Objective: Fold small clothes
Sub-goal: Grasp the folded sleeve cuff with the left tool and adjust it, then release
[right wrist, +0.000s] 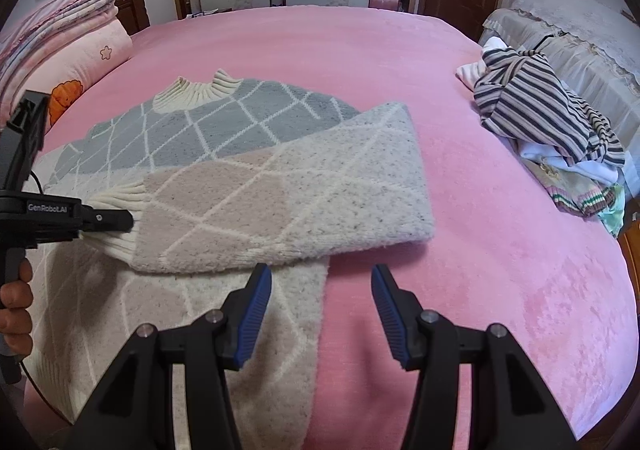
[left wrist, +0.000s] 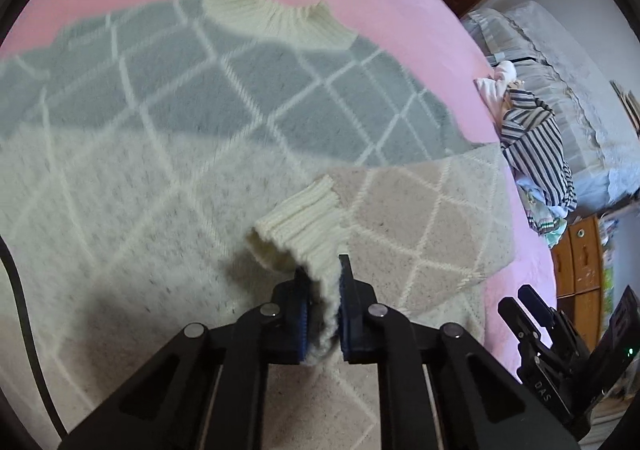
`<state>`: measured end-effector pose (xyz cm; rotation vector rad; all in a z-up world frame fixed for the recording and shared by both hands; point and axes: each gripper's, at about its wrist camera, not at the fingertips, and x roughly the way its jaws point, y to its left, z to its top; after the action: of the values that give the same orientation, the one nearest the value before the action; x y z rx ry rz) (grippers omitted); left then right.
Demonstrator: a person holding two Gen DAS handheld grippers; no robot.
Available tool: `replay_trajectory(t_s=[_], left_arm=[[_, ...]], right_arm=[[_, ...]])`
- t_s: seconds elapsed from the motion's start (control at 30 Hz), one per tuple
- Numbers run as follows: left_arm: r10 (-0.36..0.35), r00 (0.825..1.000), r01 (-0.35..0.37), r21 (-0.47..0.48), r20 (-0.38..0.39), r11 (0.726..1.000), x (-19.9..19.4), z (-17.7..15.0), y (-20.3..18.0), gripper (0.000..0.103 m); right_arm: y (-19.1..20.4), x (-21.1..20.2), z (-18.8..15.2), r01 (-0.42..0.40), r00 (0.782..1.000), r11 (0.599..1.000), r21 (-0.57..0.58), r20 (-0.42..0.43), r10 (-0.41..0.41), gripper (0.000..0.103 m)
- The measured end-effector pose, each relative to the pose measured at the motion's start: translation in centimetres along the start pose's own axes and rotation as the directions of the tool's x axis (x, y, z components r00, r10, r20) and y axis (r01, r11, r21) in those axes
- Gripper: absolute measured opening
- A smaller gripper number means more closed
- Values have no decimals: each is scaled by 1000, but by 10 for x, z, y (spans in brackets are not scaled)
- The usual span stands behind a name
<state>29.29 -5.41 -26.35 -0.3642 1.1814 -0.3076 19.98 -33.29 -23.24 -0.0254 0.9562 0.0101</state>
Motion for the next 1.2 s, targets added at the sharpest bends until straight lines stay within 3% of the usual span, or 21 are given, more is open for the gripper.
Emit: replay_trajectory(t_s=[0.07, 0.17, 0.3, 0.5, 0.63, 0.83, 0.97, 1.2], left_arm=[[14, 996, -18, 47, 87, 999, -28, 9, -10, 9], [76, 972, -96, 79, 223, 992, -71, 29, -11, 9], [150, 942, -181, 79, 299, 980, -105, 53, 11, 9], [267, 917, -280, -2, 297, 960, -110, 73, 68, 9], [286, 922, -291, -19, 263, 957, -95, 75, 95, 9], [332, 911, -350, 34, 244, 936, -69, 85, 104, 10], [328, 911, -348, 40, 249, 937, -64, 99, 106, 10], [329, 910, -350, 44, 251, 936, -53, 110, 111, 10]], right_arm=[[-4, -1, 1, 8, 1000, 1000, 9, 3, -8, 52], [-9, -4, 5, 15, 1000, 1000, 16, 13, -15, 52], [-12, -5, 12, 32, 999, 999, 19, 28, -33, 52], [-15, 11, 25, 46, 999, 998, 30, 13, -46, 52], [-18, 26, 35, 15, 1000, 998, 64, -13, -14, 52], [-13, 39, 50, -12, 999, 997, 78, -31, 14, 52], [-2, 54, 51, -19, 997, 999, 44, -67, 22, 52], [9, 92, 54, 37, 992, 998, 57, -120, -30, 52]])
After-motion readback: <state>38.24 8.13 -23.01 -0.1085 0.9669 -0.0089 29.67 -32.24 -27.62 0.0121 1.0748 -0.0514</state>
